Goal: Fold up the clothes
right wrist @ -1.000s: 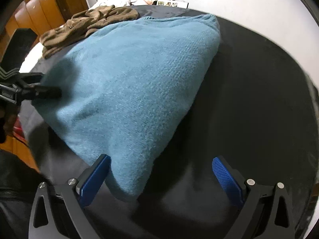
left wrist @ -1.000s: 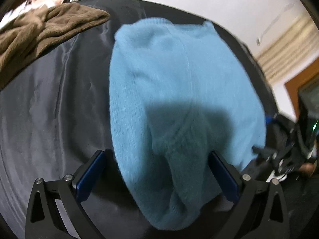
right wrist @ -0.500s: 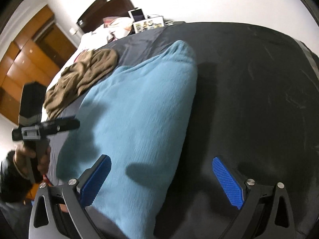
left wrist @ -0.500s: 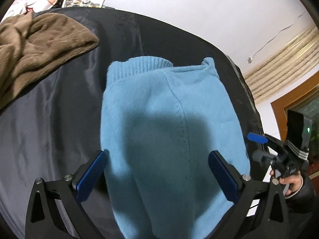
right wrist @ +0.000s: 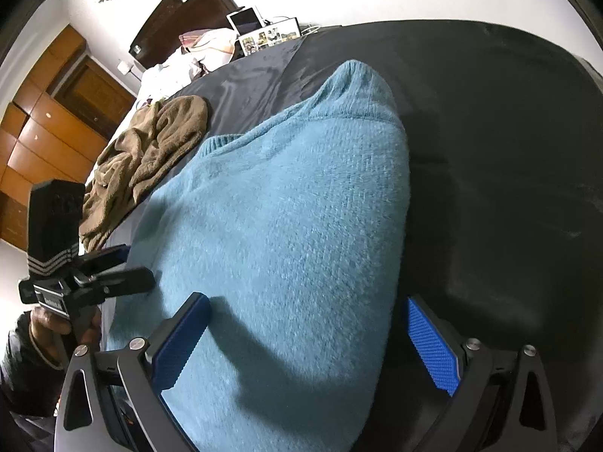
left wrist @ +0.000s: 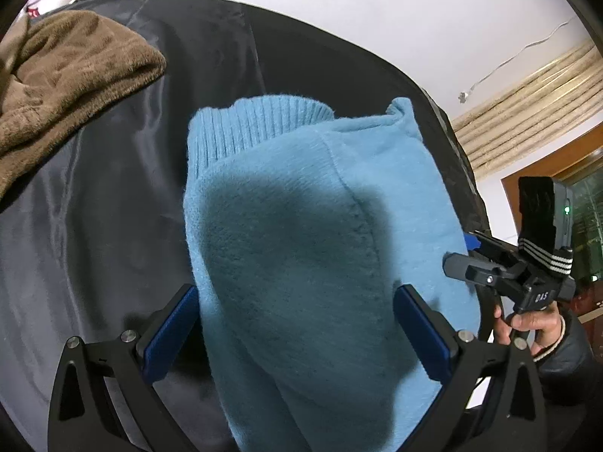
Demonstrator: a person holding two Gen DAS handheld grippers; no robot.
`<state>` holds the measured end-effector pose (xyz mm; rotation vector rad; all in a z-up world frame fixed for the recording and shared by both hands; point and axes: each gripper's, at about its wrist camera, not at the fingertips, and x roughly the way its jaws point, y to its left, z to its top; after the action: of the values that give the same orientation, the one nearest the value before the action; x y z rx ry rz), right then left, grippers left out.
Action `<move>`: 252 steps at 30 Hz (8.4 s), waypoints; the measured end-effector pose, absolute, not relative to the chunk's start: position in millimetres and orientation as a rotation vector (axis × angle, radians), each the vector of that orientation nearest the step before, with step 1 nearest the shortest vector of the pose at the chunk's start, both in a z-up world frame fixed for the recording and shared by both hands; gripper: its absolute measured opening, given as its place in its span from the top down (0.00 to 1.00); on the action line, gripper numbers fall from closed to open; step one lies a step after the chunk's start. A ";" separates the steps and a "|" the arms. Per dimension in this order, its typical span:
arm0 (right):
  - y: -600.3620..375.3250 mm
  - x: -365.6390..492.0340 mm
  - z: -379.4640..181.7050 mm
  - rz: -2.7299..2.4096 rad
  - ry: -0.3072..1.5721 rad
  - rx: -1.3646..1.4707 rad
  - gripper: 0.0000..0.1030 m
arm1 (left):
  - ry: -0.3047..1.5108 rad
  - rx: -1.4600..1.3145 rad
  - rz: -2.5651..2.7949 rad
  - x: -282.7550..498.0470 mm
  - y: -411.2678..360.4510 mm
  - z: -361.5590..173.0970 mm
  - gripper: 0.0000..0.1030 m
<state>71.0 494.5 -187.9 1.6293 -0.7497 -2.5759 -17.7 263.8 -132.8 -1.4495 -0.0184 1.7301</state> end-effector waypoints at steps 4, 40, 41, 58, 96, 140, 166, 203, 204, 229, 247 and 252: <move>496.6 69.5 -194.8 -2.541 -0.827 1.625 0.00 | 0.005 -1.432 1.724 -16.7 266.1 -132.5 0.01; 485.0 66.1 -194.6 -2.558 -0.793 1.609 0.37 | 0.100 -1.385 1.734 -4.4 279.4 -130.8 0.04; 483.1 66.7 -192.2 -2.567 -0.779 1.605 0.39 | 0.098 -1.384 1.735 -4.2 279.5 -130.3 0.05; 484.4 71.2 -144.4 -2.675 -0.535 1.505 0.57 | 0.018 -1.367 1.817 2.2 292.4 -108.1 0.49; 798.3 142.0 -134.3 -3.011 -0.649 1.447 0.58 | 0.098 -1.289 1.792 10.9 636.3 -82.4 0.57; 820.2 224.5 -150.3 -3.054 -0.609 1.590 0.22 | 0.165 -1.310 1.733 51.7 627.0 -75.8 0.19; 797.4 229.8 -155.4 -3.027 -0.268 1.789 0.18 | 0.231 -1.416 1.807 54.2 620.6 -103.6 0.31; 765.0 205.7 -152.2 -2.993 -0.475 1.828 0.06 | 0.342 -1.353 1.990 104.1 637.7 -76.4 0.20; 764.1 209.2 -151.8 -2.995 -0.490 1.831 0.06 | 0.345 -1.351 1.995 104.1 631.7 -74.6 0.20; 746.3 233.3 -163.9 -2.933 -0.631 2.027 0.06 | 0.434 -1.444 2.006 118.8 625.1 -75.7 0.15; 755.6 232.3 -136.0 -2.972 -0.639 2.105 0.06 | 0.404 -1.296 2.128 119.1 623.1 -39.1 0.13; 760.6 234.3 -100.6 -3.148 -0.574 1.967 0.06 | 0.384 -1.231 2.212 116.7 621.2 -16.6 0.01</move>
<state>234.3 760.6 -100.6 1.9668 -0.5743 -3.1483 116.7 621.2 -16.6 -1.2311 0.3843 2.2120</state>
